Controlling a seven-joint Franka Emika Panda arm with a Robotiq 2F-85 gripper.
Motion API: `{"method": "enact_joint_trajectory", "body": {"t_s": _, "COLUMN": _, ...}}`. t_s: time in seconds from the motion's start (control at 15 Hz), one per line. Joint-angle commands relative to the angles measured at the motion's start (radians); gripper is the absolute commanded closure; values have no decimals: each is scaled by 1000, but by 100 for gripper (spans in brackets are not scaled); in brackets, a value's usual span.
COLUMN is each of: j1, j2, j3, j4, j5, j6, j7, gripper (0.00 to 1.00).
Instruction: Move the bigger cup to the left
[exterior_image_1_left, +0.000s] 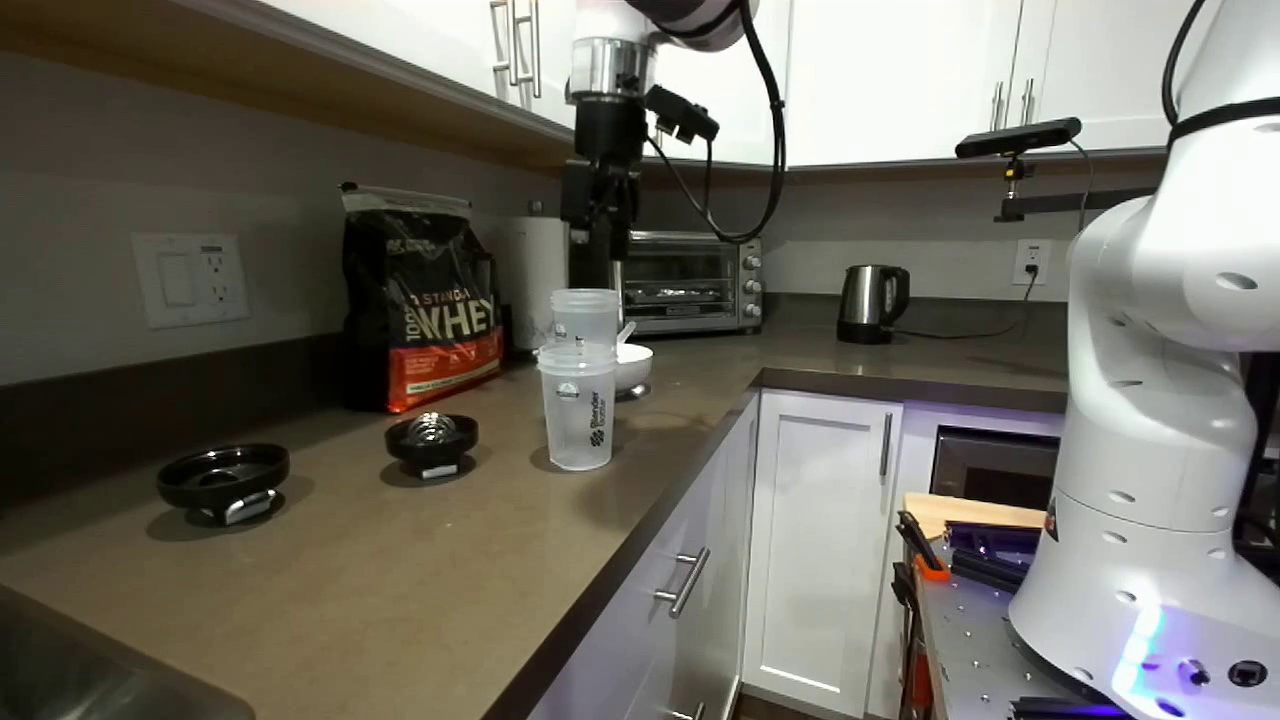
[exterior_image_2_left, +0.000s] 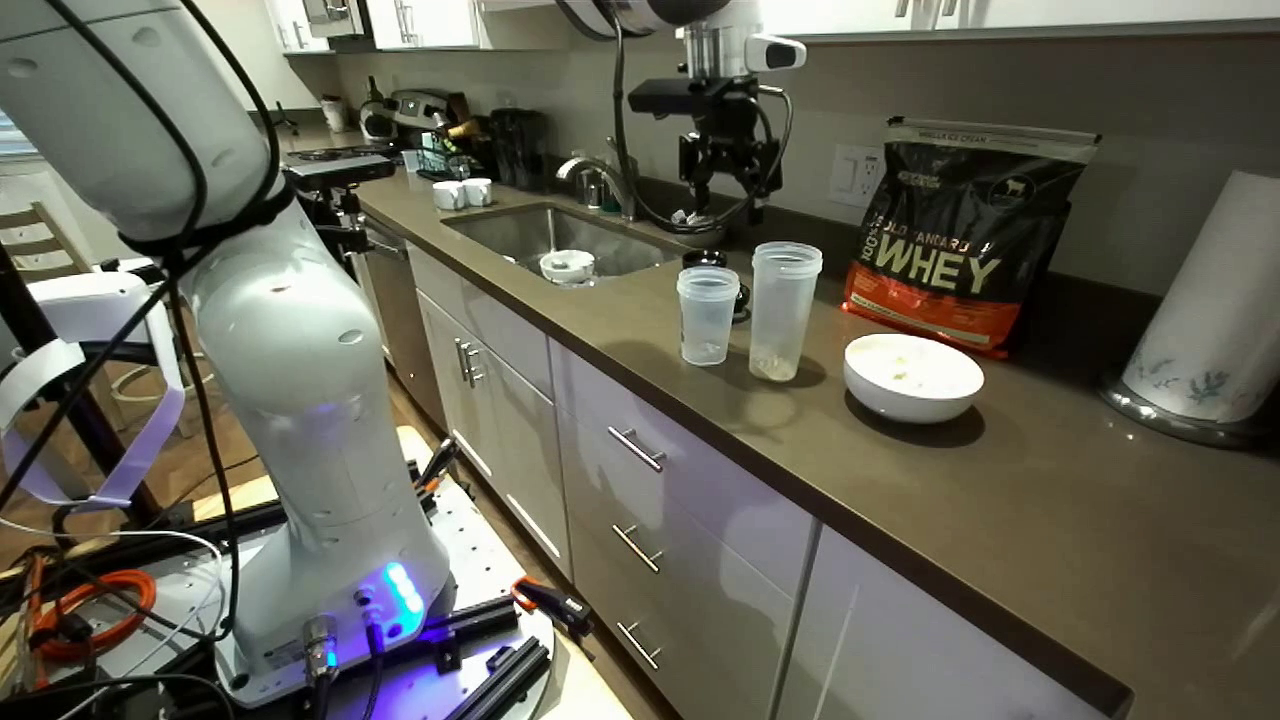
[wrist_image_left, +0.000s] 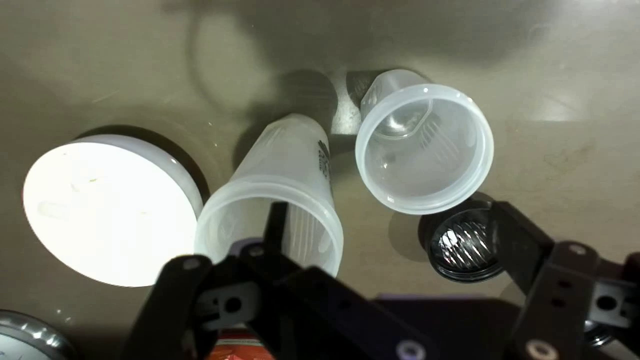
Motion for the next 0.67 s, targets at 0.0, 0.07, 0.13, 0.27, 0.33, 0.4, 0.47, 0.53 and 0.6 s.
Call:
{"method": "enact_joint_trajectory", "body": {"t_s": 0.0, "j1": 4, "j2": 65, "j3": -16, "j4": 60, "j5": 36, "j6": -1, "j7": -65, "gripper": 0}}
{"method": "enact_joint_trajectory", "body": {"t_s": 0.07, "j1": 3, "j2": 77, "j3": -20, "j4": 65, "j5": 45, "j6": 1, "j7": -77, "gripper": 0}}
{"method": "enact_joint_trajectory", "body": {"t_s": 0.13, "j1": 3, "j2": 88, "j3": -23, "j4": 71, "j5": 54, "j6": 3, "j7": -89, "gripper": 0}}
{"method": "enact_joint_trajectory", "body": {"t_s": 0.27, "j1": 2, "j2": 107, "j3": -27, "j4": 80, "j5": 72, "j6": 2, "j7": -109, "gripper": 0}}
{"method": "enact_joint_trajectory", "body": {"t_s": 0.33, "j1": 2, "j2": 116, "j3": -29, "j4": 84, "j5": 83, "j6": 0, "j7": -119, "gripper": 0}}
{"method": "enact_joint_trajectory", "body": {"t_s": 0.4, "j1": 2, "j2": 124, "j3": -29, "j4": 87, "j5": 92, "j6": 0, "j7": -125, "gripper": 0}}
{"method": "enact_joint_trajectory", "body": {"t_s": 0.47, "j1": 2, "j2": 134, "j3": -29, "j4": 93, "j5": 99, "j6": -2, "j7": -129, "gripper": 0}}
{"method": "enact_joint_trajectory", "body": {"t_s": 0.53, "j1": 2, "j2": 141, "j3": -29, "j4": 96, "j5": 106, "j6": -3, "j7": -136, "gripper": 0}}
{"method": "enact_joint_trajectory", "body": {"t_s": 0.6, "j1": 1, "j2": 149, "j3": -27, "j4": 100, "j5": 106, "j6": -2, "j7": -136, "gripper": 0}}
